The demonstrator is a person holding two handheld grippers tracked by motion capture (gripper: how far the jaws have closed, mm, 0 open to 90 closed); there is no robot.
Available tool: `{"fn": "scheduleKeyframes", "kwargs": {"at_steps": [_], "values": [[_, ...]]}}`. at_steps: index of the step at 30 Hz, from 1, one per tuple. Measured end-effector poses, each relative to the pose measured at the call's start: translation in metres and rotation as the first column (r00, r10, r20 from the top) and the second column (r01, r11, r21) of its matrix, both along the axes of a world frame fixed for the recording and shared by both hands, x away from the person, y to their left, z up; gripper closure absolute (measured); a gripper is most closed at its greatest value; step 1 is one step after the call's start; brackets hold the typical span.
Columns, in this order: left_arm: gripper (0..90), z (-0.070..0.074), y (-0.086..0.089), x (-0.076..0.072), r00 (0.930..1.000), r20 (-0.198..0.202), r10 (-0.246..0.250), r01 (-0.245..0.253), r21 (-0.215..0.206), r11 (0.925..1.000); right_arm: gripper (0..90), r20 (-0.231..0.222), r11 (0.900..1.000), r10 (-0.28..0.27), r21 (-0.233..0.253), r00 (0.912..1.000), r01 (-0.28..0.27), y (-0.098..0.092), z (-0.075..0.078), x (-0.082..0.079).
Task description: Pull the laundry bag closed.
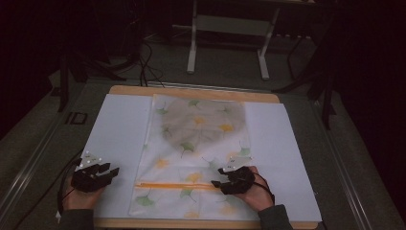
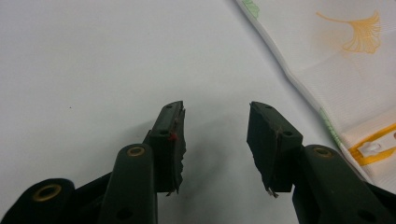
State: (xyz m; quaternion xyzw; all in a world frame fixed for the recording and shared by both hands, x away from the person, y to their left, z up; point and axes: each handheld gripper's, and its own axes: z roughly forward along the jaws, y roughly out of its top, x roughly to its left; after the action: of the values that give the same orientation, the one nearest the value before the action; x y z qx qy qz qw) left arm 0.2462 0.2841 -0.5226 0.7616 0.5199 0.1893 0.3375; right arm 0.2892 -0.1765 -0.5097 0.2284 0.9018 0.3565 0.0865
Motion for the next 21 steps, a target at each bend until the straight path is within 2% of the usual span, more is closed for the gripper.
{"fn": "scheduleKeyframes", "kwargs": {"at_steps": [21], "values": [[56.5, 0.001, 0.0, 0.0, 1.0, 0.001, -0.008, 0.008, -0.003, 1.0, 47.0, -0.006, 0.999, 0.051, 0.017, 0.9987, -0.051, 0.024, 0.003, 0.001]]}}
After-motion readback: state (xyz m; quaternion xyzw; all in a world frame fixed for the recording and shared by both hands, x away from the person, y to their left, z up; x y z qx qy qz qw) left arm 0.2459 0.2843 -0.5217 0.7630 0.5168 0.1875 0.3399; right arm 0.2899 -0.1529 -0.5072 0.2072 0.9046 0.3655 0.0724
